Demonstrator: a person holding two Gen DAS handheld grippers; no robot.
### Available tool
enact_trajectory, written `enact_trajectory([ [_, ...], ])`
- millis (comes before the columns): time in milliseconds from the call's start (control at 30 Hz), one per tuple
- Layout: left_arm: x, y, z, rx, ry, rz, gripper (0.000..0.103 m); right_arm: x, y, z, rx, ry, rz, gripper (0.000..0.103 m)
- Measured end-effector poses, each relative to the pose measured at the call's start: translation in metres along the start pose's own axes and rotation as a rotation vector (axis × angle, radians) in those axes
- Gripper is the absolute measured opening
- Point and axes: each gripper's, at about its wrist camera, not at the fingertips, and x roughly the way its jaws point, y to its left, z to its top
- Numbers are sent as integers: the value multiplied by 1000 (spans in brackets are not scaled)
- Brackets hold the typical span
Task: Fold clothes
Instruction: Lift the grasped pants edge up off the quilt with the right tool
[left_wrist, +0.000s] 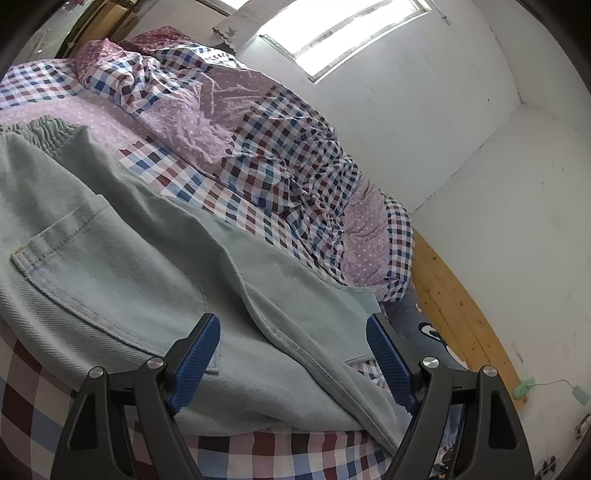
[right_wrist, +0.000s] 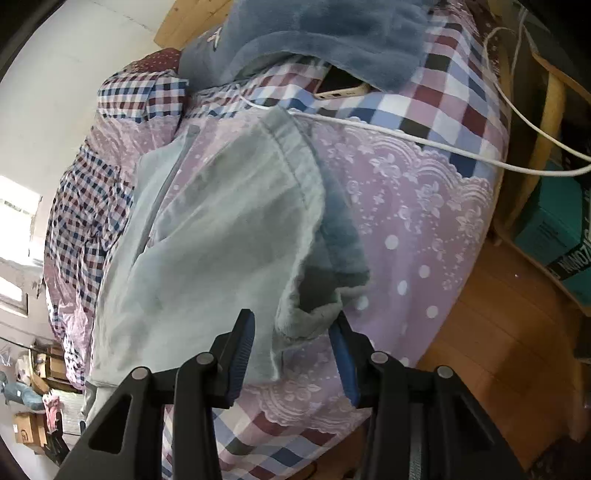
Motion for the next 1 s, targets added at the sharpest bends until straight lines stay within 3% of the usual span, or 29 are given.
enact_trajectory([
  [100,0,2,0,-10,-2,5,85,-2,8,0,-29,-29,-15,38],
  [167,0,4,1,-20,-3,5,85,-4,13,0,-43,-54,-30,23],
  [233,0,6,1,-26,-3,4,85,-7,17,1,-54,-78,-33,17],
  [533,3,10,4,-31,-1,11,85,-48,72,27,-114,-224,50,13],
  [767,9,18,10,-47,-5,29,85,-61,157,78,-213,-303,76,12],
  [1000,11,33,23,-78,-34,54,85,-47,238,139,-300,-383,50,11],
])
